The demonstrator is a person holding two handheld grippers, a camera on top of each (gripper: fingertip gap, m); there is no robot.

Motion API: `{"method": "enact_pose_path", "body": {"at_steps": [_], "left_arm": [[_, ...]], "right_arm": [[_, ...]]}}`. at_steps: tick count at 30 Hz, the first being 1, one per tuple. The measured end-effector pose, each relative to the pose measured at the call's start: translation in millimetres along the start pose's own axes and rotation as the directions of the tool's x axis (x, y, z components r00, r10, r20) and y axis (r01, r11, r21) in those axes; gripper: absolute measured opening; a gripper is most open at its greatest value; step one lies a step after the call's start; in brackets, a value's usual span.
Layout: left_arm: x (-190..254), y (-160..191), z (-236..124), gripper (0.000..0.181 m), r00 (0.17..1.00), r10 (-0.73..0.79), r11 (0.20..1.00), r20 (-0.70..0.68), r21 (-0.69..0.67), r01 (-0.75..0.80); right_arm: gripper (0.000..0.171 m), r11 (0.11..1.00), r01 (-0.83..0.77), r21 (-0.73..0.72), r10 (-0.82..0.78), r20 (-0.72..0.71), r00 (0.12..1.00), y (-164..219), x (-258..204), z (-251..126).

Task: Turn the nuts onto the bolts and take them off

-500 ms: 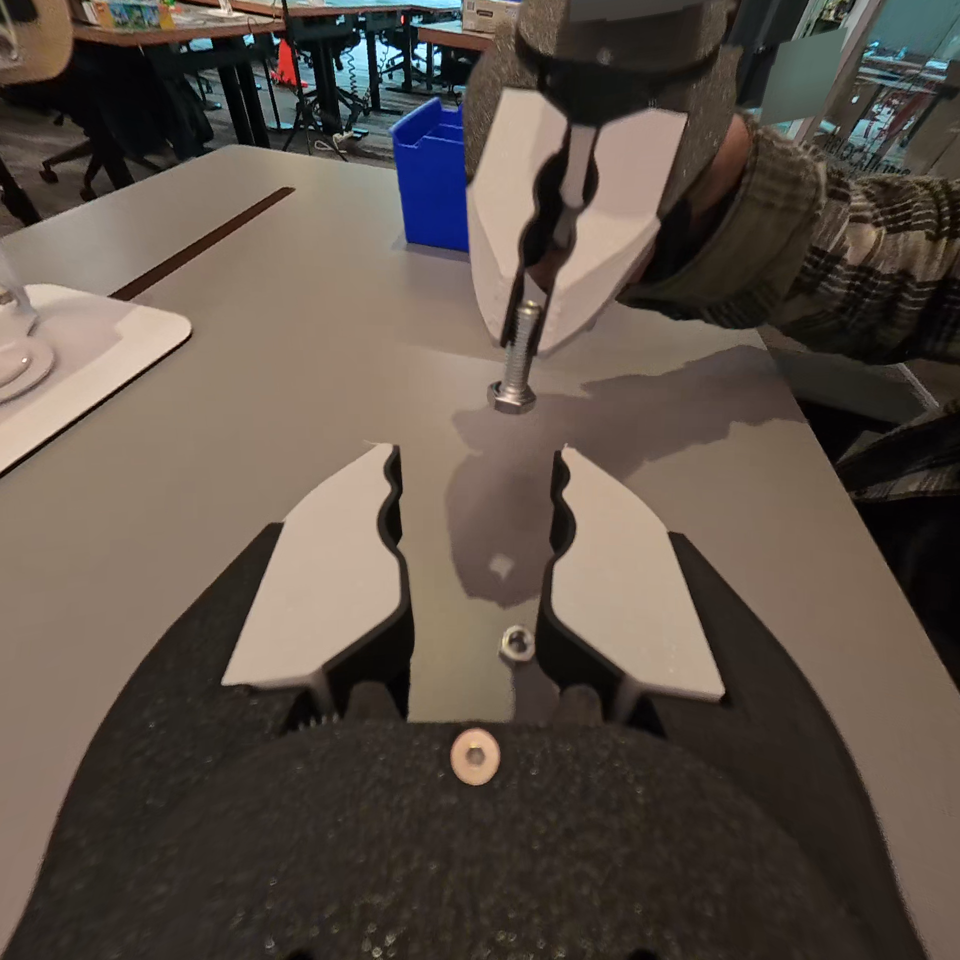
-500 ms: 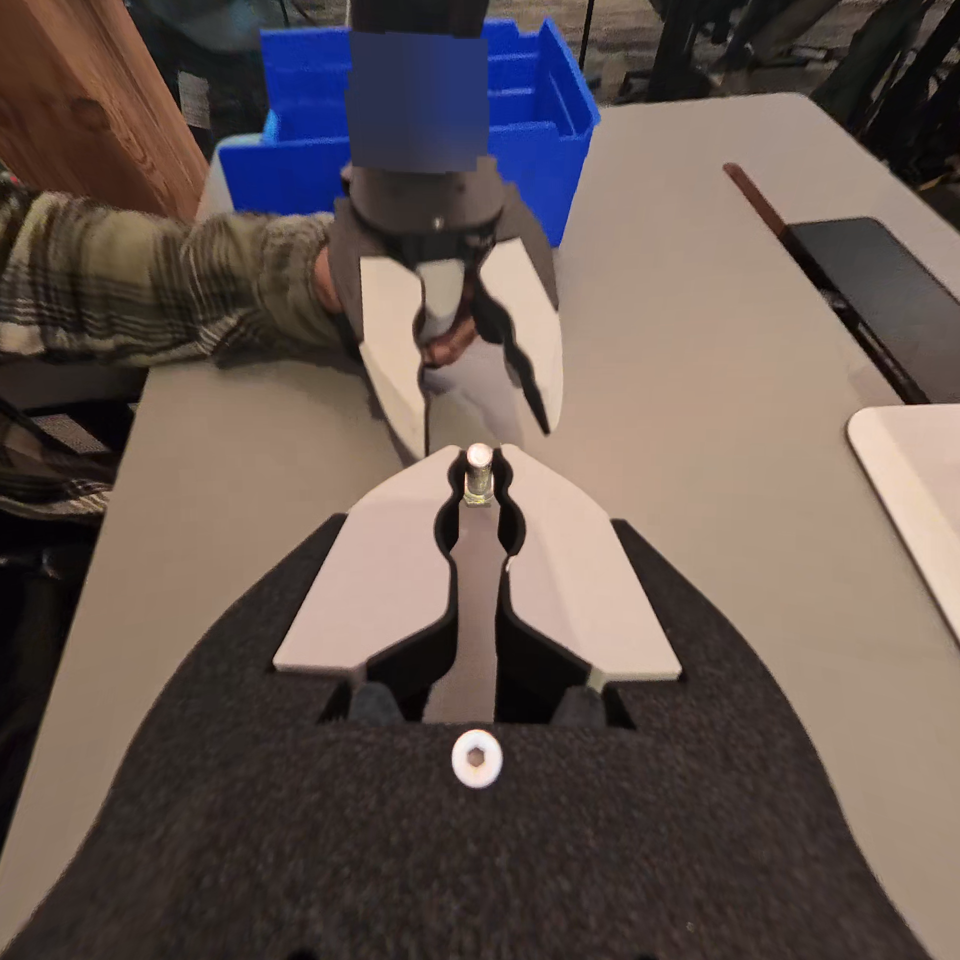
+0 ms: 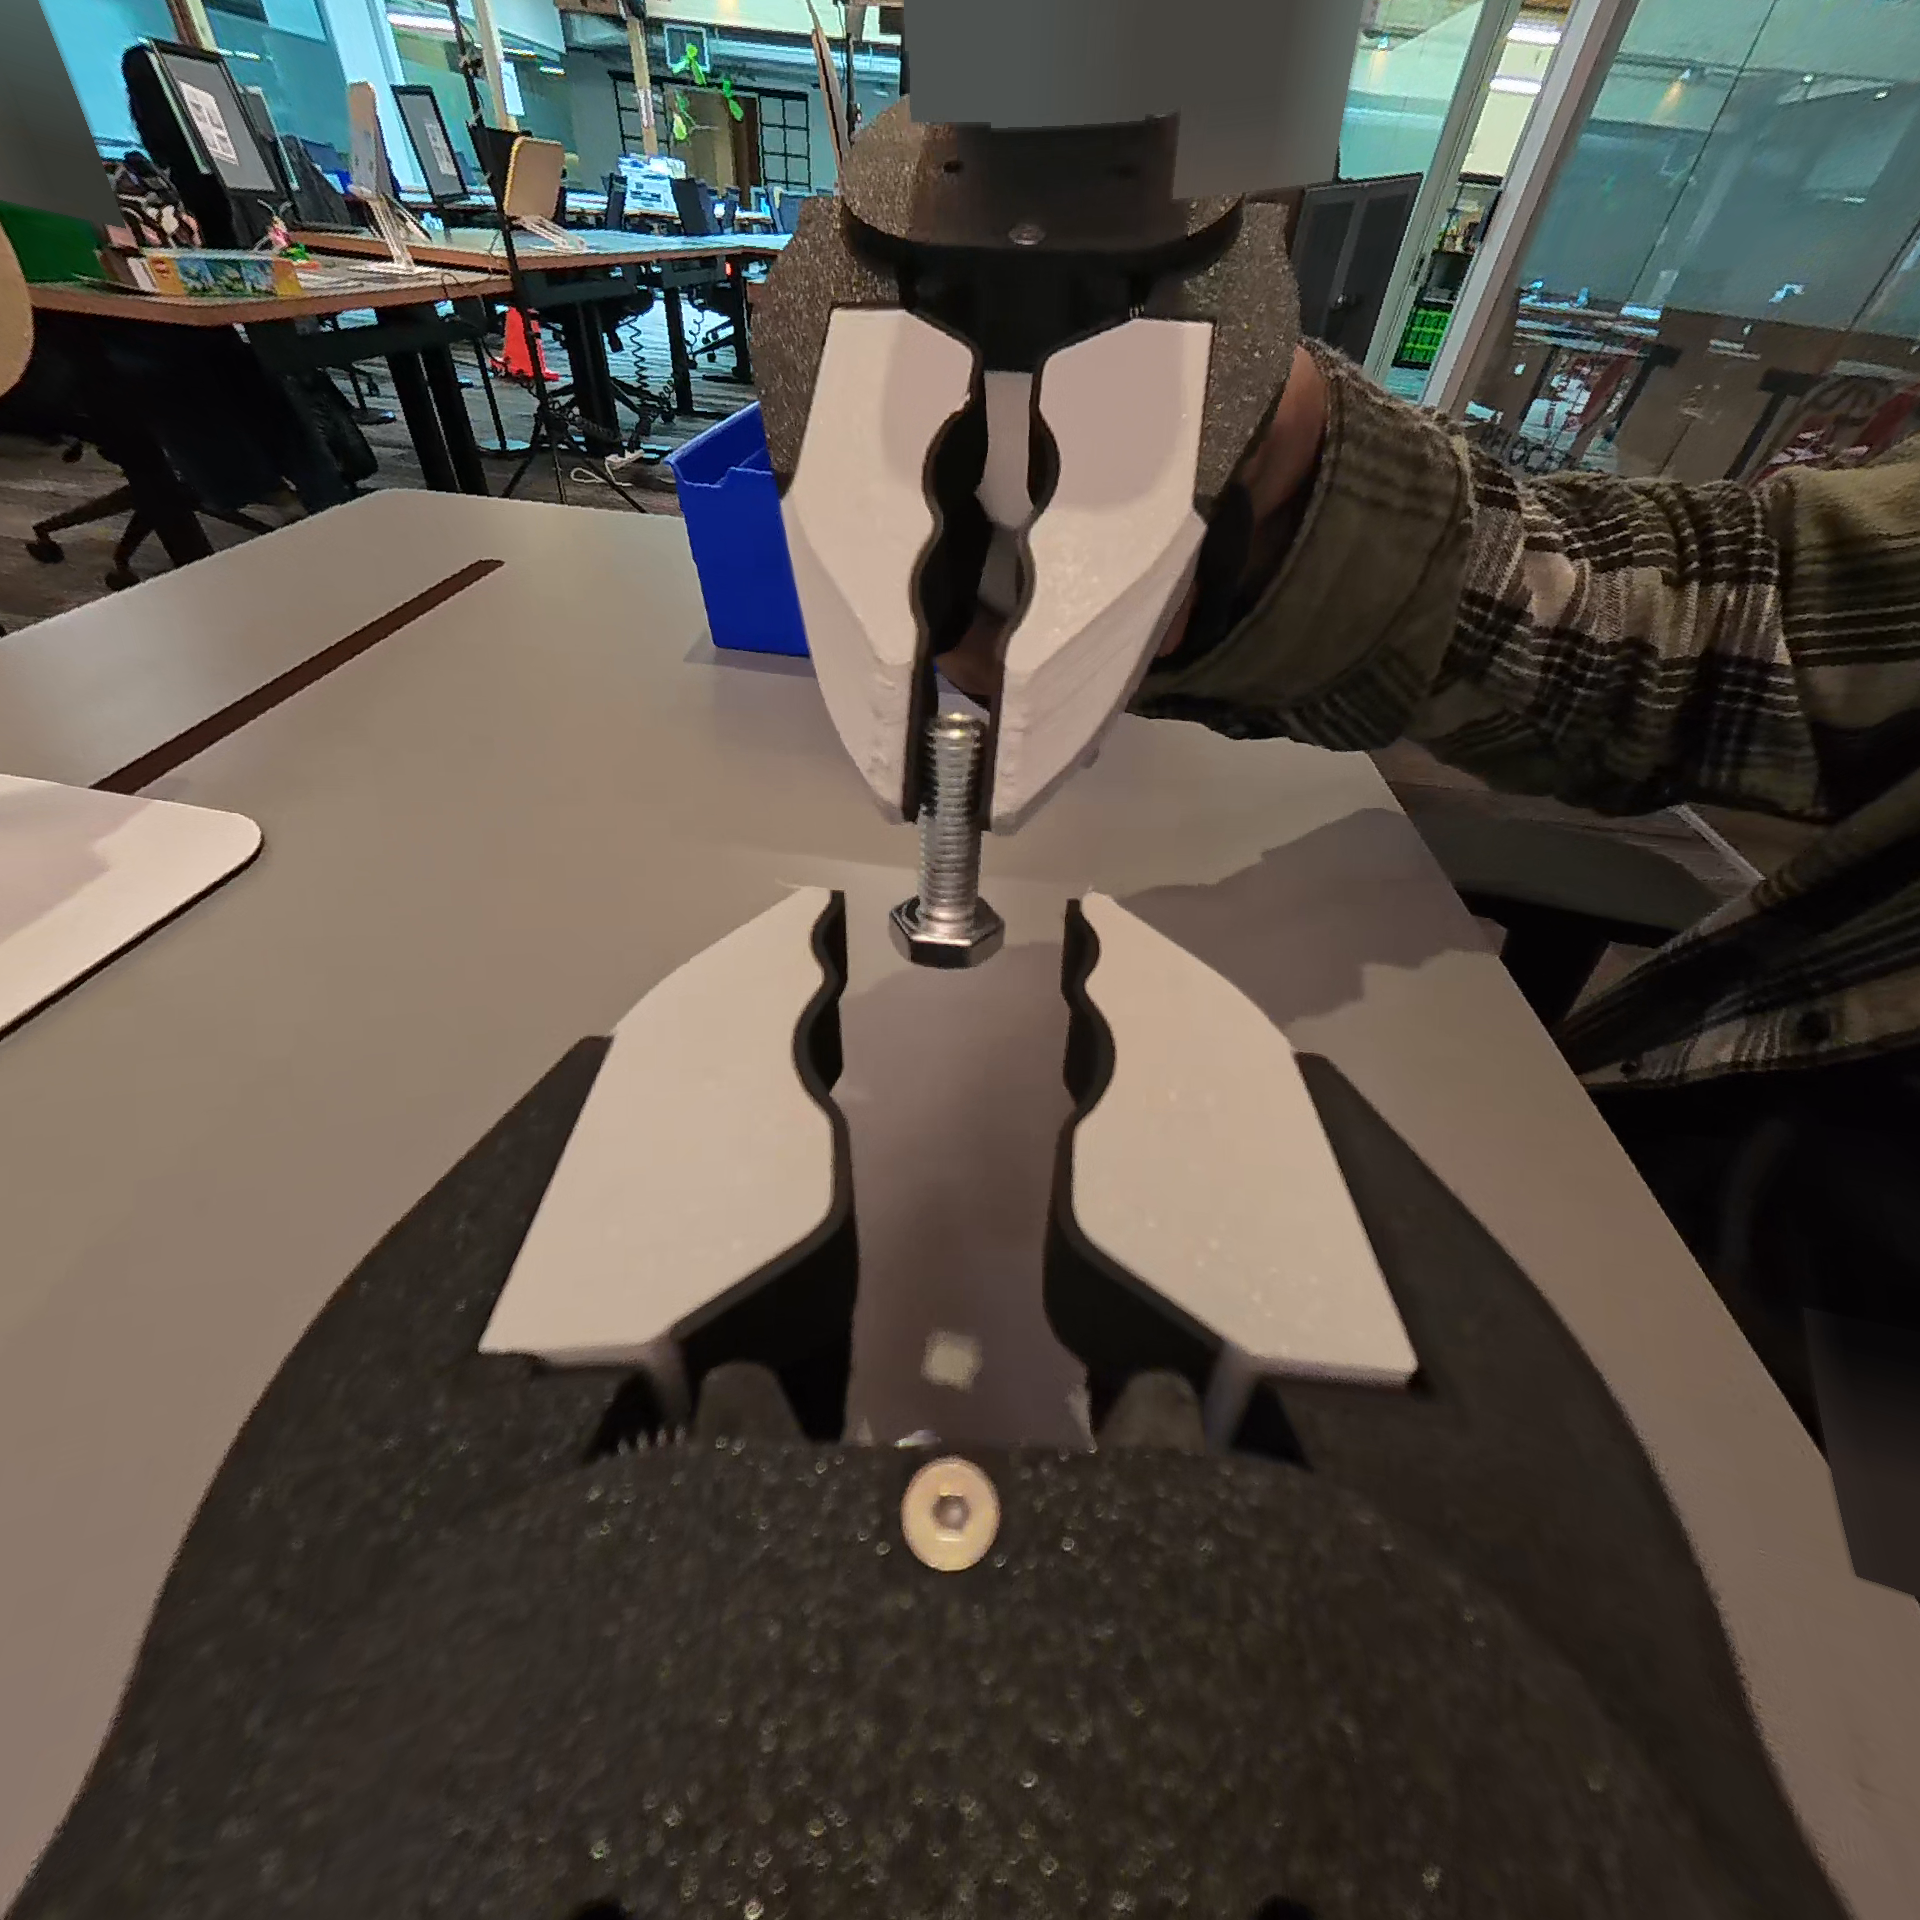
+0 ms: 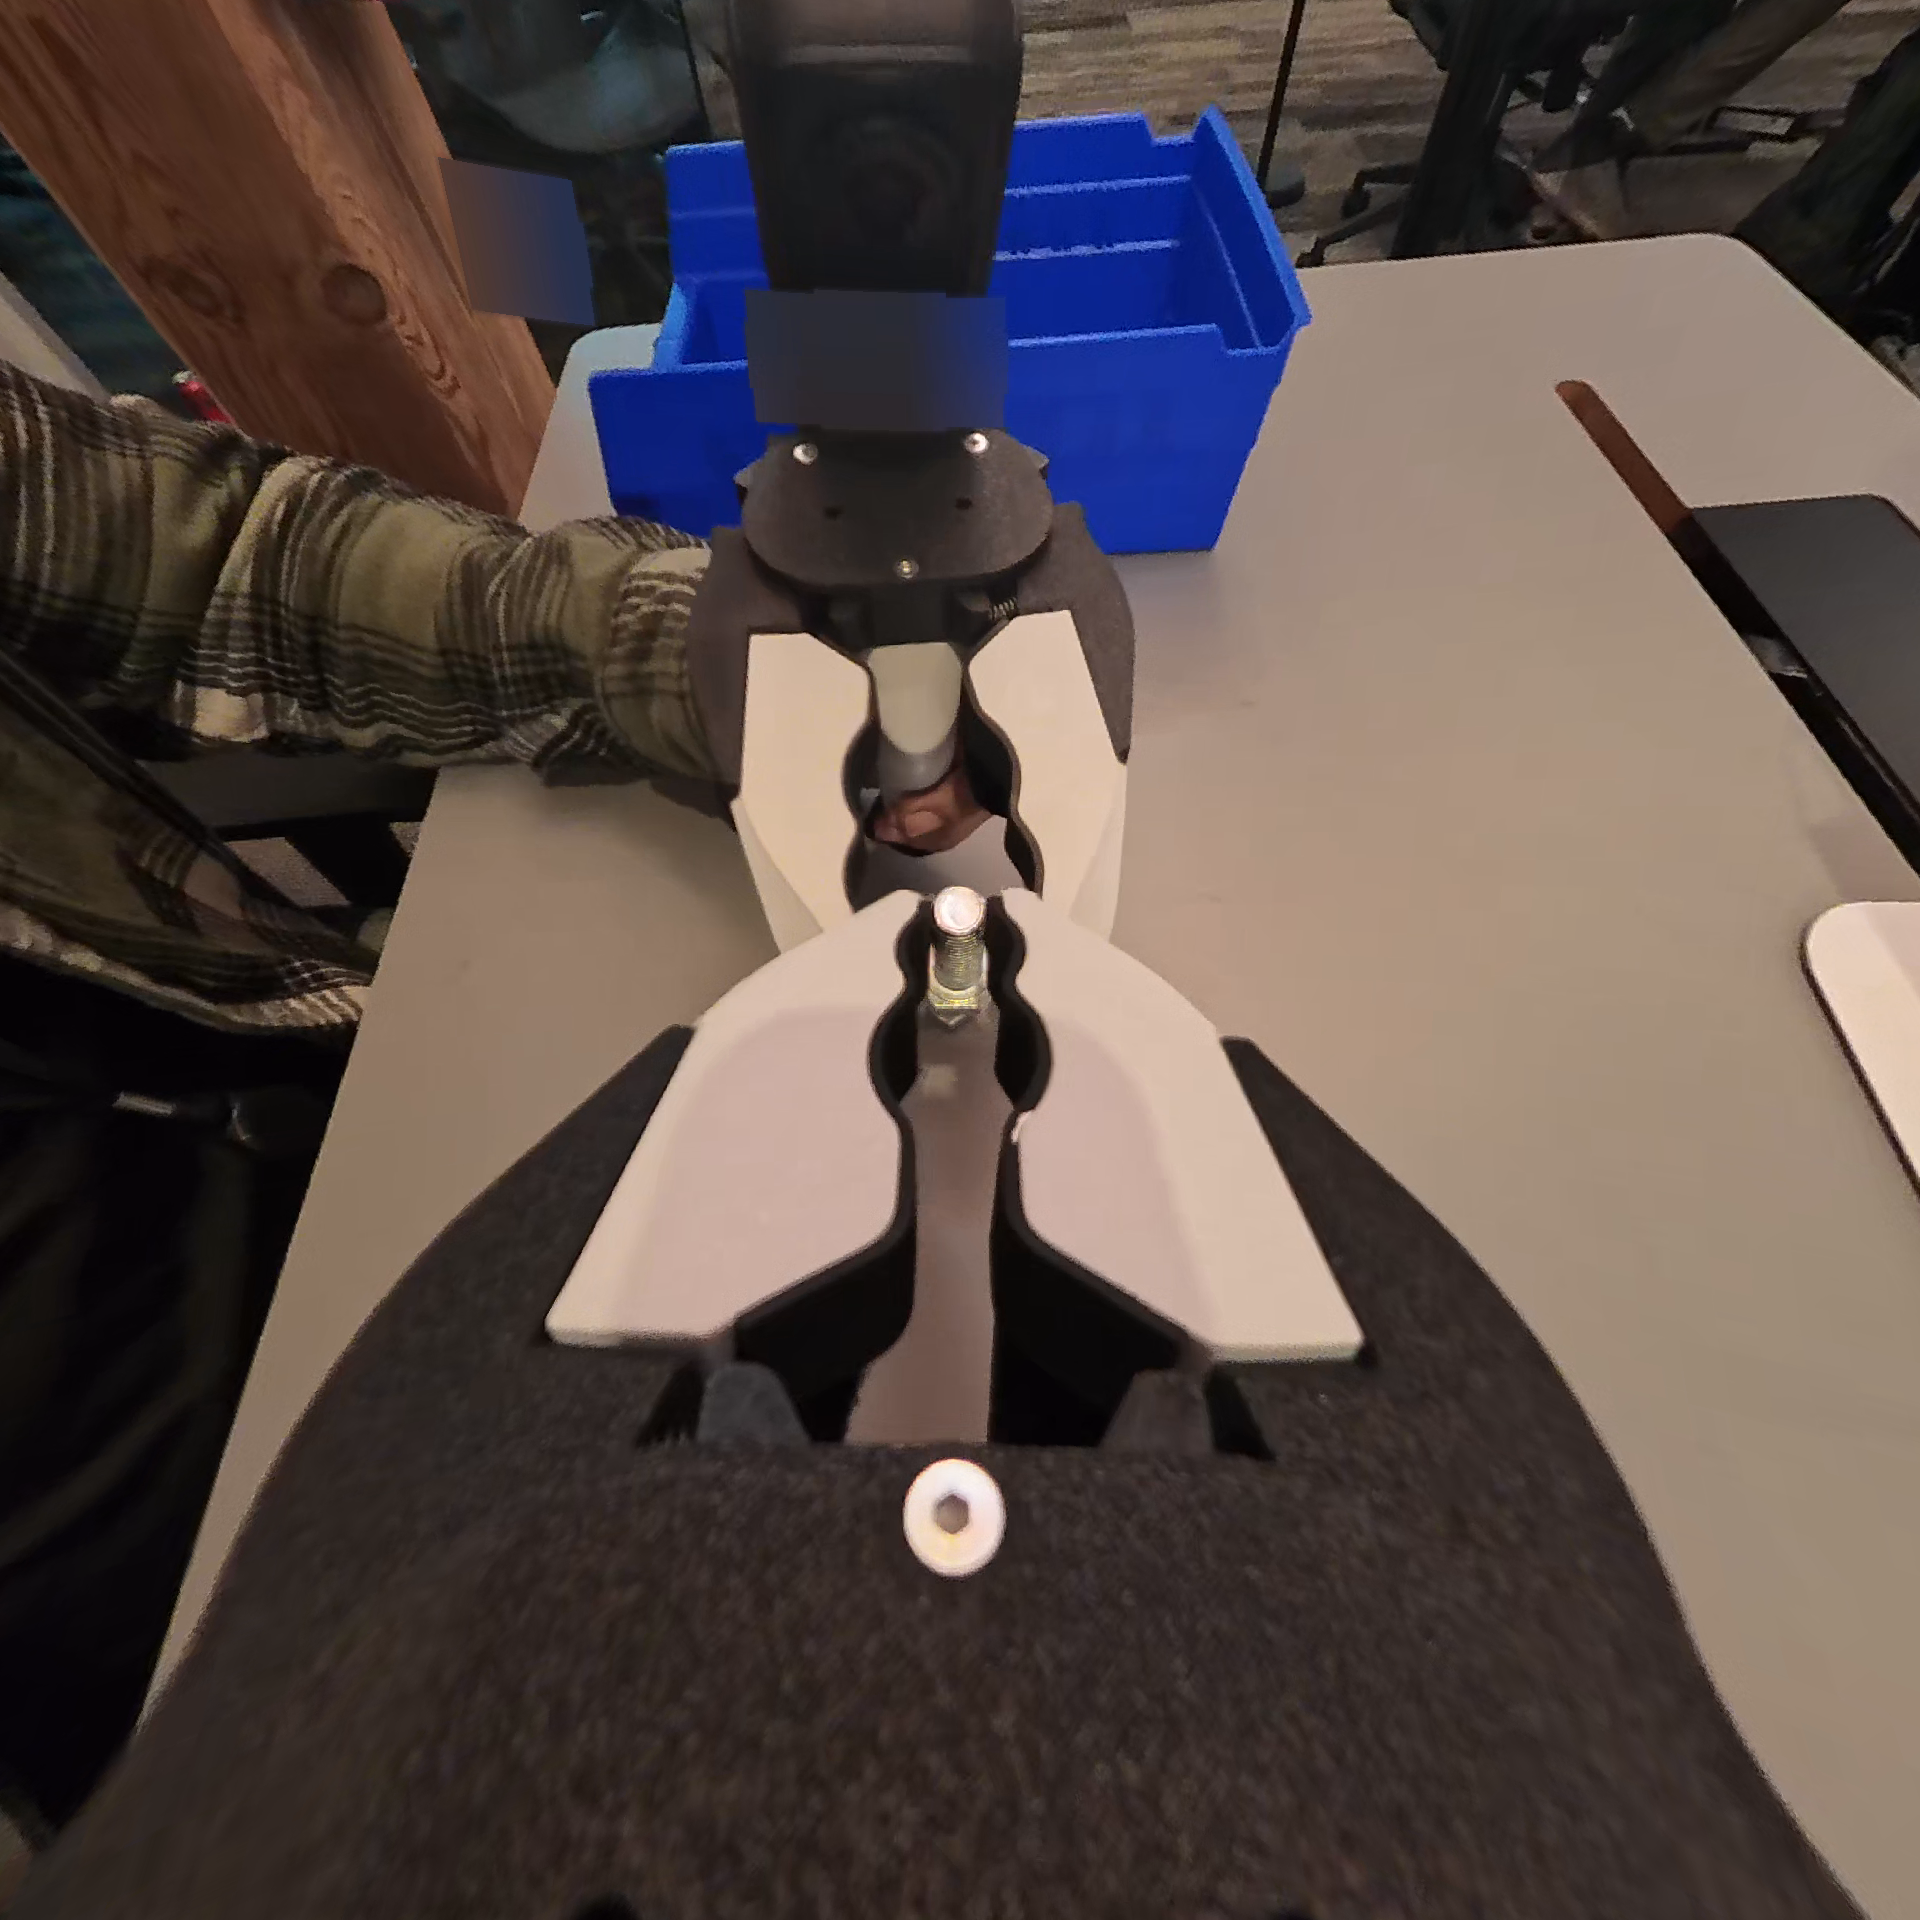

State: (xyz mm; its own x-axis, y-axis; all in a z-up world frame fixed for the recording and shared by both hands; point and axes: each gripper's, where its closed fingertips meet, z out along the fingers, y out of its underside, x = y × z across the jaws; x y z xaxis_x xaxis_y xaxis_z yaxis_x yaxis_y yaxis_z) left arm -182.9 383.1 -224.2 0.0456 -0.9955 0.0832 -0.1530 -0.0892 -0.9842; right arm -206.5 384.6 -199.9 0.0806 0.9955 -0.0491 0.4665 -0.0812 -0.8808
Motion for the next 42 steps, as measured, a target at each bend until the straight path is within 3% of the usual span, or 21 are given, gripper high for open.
{"method": "enact_pose_path", "body": {"at_steps": [26, 29, 34, 42], "left_arm": [[7, 9, 6, 0.021, 1.000, 0.016, 0.998, -0.024, -0.054, -0.017], [3, 3, 0, 0.021, 1.000, -0.004, 1.000, -0.014, -0.020, 0.004], [-31, -4, -29, 0.021, 0.991, -0.037, 0.999, 0.128, 0.039, 0.032], [-73, -5, -66, 0.021, 0.944, -0.089, 0.989, 0.317, 0.141, 0.045]], "right_arm": [[0.010, 0.999, 0.022, -0.036, -0.020, 0.057, 0.998, 3, -7, 3], [0.032, 0.999, 0.012, 0.030, -0.013, 0.013, 1.000, -7, -1, -3], [0.038, 0.995, 0.034, 0.095, -0.026, -0.084, 0.996, -3, 1, -16], [0.031, 0.986, 0.041, -0.161, -0.038, 0.026, 0.999, 70, -12, 62]]}}
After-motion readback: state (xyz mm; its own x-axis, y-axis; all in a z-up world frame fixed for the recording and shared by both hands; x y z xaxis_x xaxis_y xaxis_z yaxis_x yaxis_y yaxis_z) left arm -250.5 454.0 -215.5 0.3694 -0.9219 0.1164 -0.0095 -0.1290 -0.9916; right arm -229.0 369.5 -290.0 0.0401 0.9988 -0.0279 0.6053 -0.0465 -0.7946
